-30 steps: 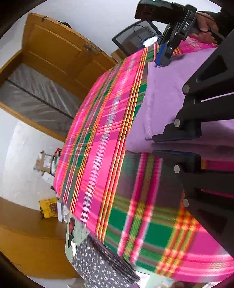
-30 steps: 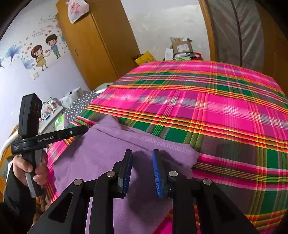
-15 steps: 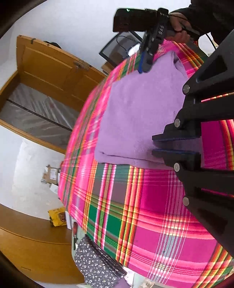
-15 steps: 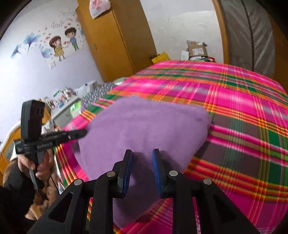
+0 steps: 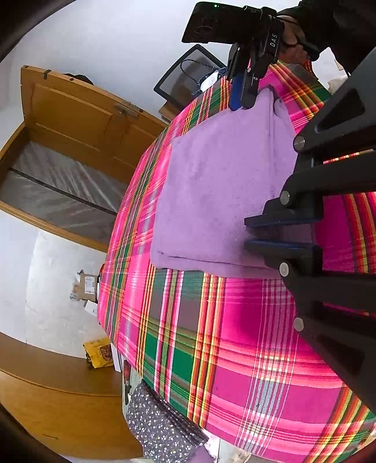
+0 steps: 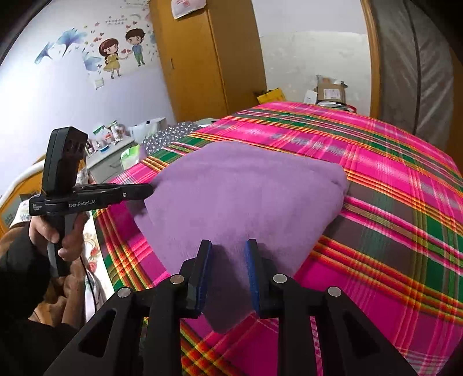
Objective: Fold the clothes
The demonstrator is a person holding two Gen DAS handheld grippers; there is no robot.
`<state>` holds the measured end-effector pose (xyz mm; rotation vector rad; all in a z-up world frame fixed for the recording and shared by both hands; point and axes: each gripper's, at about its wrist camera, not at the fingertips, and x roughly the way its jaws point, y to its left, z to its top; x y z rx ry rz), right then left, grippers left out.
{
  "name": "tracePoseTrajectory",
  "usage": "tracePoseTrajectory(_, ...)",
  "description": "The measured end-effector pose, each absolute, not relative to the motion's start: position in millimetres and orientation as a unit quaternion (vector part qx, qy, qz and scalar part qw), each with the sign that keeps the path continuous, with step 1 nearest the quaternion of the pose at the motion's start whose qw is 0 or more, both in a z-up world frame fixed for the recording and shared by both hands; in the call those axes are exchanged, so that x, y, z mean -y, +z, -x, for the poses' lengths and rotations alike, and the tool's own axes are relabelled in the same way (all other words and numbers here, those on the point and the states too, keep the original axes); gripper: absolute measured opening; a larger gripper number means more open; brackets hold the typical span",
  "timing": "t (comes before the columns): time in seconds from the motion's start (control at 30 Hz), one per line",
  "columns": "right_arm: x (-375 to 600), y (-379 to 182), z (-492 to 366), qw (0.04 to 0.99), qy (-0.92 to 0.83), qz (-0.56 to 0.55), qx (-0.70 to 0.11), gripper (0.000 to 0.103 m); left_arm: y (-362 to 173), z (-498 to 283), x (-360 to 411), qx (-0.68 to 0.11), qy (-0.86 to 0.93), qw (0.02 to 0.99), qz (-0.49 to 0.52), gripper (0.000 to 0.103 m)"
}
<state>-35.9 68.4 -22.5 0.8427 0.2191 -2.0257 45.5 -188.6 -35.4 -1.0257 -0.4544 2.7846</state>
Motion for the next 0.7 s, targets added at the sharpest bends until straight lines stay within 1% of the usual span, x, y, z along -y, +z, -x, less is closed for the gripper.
tracePoseTrajectory(0.27, -83.5, -20.0, 43.0, 0.442, -0.819, -0.363, -0.044, 0.027, -25.5, -52.0, 195.2, 0.163, 0.926, 0.049, 0.336, 0.009)
tracePoseTrajectory(0.37, -94.7, -18.5, 44.6, 0.434, -0.823, -0.367, -0.024, 0.028, -16.6, -57.7, 208.6, 0.206, 0.927, 0.046, 0.311, 0.009)
tracePoseTrajectory(0.4, -98.8, -18.4, 45.7, 0.431, -0.823, -0.369, -0.012, 0.028, -14.5, -59.3, 215.4, 0.231, 0.924, 0.05, 0.3, 0.012)
tracePoseTrajectory(0.43, -103.4, -18.9, 49.0, 0.428, -0.822, -0.375, 0.005, 0.028, -13.8, -59.2, 221.9, 0.254, 0.92, 0.051, 0.293, 0.018)
tracePoseTrajectory(0.5, -113.3, -21.1, 57.4, 0.422, -0.818, -0.388, 0.046, 0.028, -15.5, -56.5, 231.2, 0.281, 0.913, 0.044, 0.291, 0.024)
tracePoseTrajectory(0.57, -124.7, -24.8, 67.1, 0.418, -0.808, -0.404, 0.096, 0.029, -18.8, -52.4, 238.2, 0.302, 0.905, 0.036, 0.297, 0.025)
tracePoseTrajectory(0.67, -138.8, -29.9, 76.4, 0.418, -0.793, -0.417, 0.152, 0.034, -29.0, -46.3, 246.5, 0.34, 0.887, 0.046, 0.31, 0.03)
tracePoseTrajectory(0.7, -139.9, -31.4, 77.6, 0.417, -0.79, -0.421, 0.159, 0.042, -32.6, -44.5, 248.8, 0.351, 0.881, 0.05, 0.314, 0.032)
